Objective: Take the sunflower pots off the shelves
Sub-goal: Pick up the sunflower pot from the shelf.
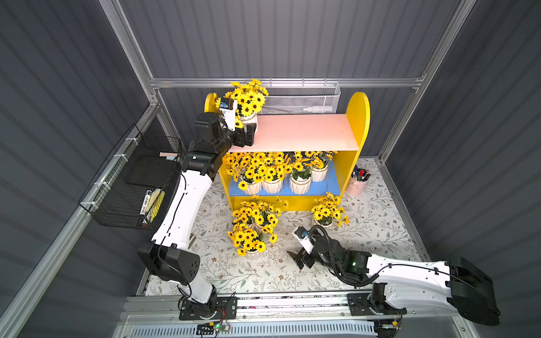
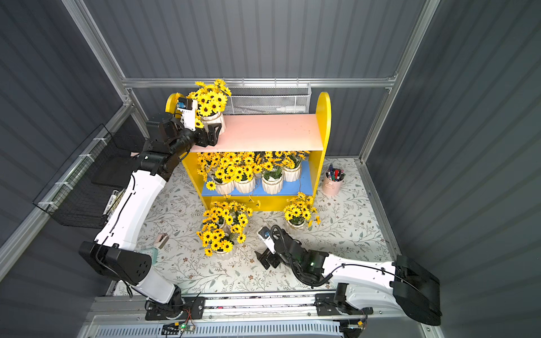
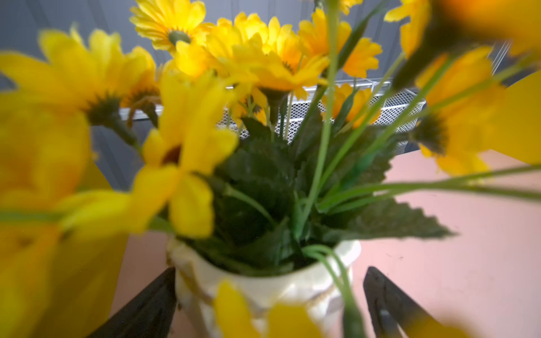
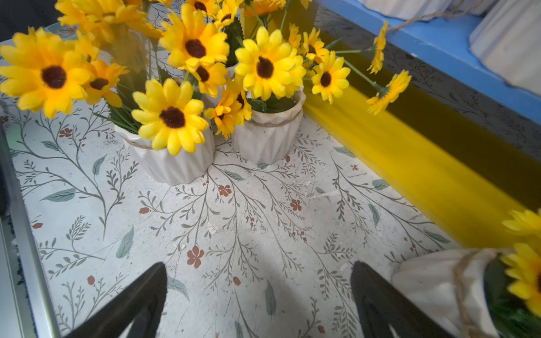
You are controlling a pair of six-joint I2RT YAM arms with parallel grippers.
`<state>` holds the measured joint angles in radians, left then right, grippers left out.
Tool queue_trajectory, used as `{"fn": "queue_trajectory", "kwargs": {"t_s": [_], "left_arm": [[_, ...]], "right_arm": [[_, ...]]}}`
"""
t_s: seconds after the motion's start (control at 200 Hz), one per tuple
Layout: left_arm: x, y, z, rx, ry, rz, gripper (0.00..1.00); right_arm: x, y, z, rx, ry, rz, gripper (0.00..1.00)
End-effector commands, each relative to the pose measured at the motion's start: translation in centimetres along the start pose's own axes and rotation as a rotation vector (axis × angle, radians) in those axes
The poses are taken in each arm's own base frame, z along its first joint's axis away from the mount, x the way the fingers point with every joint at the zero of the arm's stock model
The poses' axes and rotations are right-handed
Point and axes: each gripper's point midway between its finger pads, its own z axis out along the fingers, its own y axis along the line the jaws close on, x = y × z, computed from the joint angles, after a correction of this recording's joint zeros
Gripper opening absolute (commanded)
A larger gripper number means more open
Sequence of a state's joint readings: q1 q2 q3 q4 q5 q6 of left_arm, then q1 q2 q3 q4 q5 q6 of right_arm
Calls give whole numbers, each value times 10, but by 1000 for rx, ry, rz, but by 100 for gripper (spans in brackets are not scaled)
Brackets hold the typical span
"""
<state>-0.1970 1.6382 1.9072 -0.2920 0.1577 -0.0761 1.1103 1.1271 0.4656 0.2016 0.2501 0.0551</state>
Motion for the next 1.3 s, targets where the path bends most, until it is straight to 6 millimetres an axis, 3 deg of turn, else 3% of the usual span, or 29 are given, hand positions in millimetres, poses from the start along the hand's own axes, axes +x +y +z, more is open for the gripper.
{"fn": "queue_trajectory", "kwargs": {"t_s": [0.0, 0.495, 0.86, 1.161, 1.241, 1.296], "left_arm": [[-22, 2, 2, 1, -62, 40, 99], [-16, 2, 29, 30, -69, 39, 99], [3, -7, 42, 96, -20, 32, 98], [12, -14, 41, 135, 0, 74, 69], [13, -17, 37, 150, 4, 79, 47], [13, -17, 35, 149, 1, 79, 18]], "right_arm": [[-6, 0, 0, -4, -19, -3, 99], [-3, -5, 2, -5, -13, 12, 99], [-2, -6, 4, -7, -5, 15, 99], [-3, -8, 4, -5, -12, 17, 99], [-5, -8, 4, -3, -15, 17, 99], [-8, -10, 3, 4, -21, 18, 99]]}}
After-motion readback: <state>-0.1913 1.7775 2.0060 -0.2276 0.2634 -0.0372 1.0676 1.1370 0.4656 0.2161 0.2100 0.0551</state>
